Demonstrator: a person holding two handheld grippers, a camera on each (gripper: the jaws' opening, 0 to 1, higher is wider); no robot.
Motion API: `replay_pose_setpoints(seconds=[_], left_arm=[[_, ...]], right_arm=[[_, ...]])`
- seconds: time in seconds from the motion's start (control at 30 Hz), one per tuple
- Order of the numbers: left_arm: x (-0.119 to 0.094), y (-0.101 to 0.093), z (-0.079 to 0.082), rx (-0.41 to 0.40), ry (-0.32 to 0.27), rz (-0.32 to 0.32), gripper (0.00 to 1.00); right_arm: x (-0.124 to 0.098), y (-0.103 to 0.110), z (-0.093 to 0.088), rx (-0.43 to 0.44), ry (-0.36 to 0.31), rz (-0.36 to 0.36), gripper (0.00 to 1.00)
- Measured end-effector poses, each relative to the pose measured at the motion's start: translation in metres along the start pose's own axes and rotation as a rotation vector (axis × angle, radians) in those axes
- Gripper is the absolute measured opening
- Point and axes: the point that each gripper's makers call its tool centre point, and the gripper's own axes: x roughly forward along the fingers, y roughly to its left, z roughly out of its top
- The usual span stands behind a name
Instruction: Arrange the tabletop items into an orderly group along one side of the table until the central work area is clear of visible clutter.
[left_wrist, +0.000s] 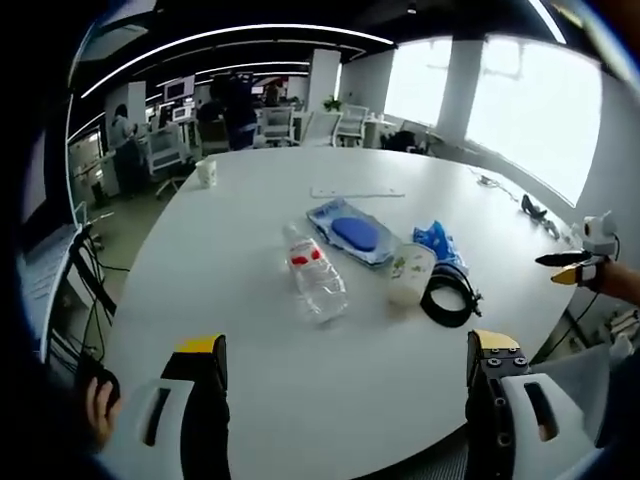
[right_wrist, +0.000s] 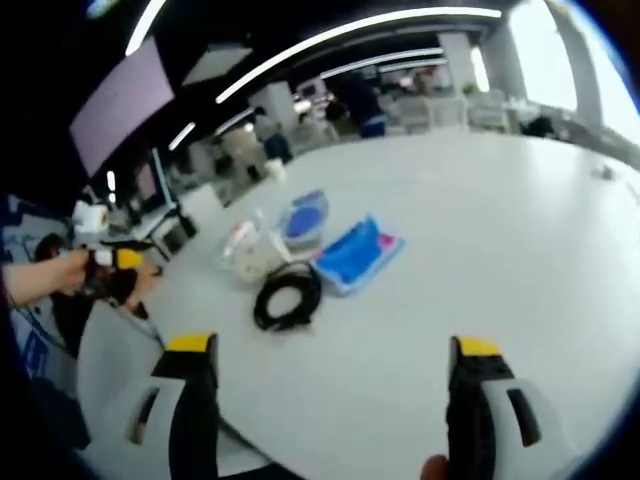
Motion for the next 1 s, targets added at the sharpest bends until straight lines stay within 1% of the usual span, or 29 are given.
replay_pose_setpoints(seconds=[0.07, 0.17, 0.3, 0.43, 0.6, 0.7, 0.8, 0.9, 1.0], left_arm=[[-0.001, 0.002, -0.004, -0.023, 0.019, 0.021, 1.0], [-0.002, 0.001, 0.002, -0.005, -0.008, 0.035, 0.99], [0.002, -0.008, 0.003, -0.005, 0.011, 0.008, 1.0], [0.004, -0.009, 0.005, 0.009, 0.016, -0.004, 1.0], [0.008, -0.004, 0.007, 0.006, 0.019, -0.015, 1.0], [0.011, 0.001, 0.007, 0.011, 0.026, -0.023, 1.0], [0.012, 0.005, 0.009, -0.005, 0.023, -0.018, 1.0], [0.017, 0.007, 0.01, -0.001, 0.029, -0.028, 1.0], [0.02, 0.012, 0.012, -0.015, 0.022, -0.025, 1.0]], right_arm=[[0.0, 0.0, -0.003, 0.012, 0.011, 0.007, 0.93], [-0.004, 0.003, 0.0, 0.015, 0.001, 0.011, 0.93], [0.0, 0.002, 0.0, 0.005, 0.012, 0.009, 0.93], [0.001, 0.001, 0.0, 0.025, 0.007, -0.003, 0.93], [0.007, 0.0, -0.003, 0.015, 0.03, -0.012, 0.93], [0.009, -0.003, -0.002, 0.025, 0.02, -0.026, 0.93], [0.014, -0.006, -0.003, 0.046, 0.031, -0.037, 0.93], [0.015, -0.005, 0.0, 0.043, 0.023, -0.043, 0.93], [0.022, -0.007, -0.003, 0.048, 0.038, -0.048, 0.93]])
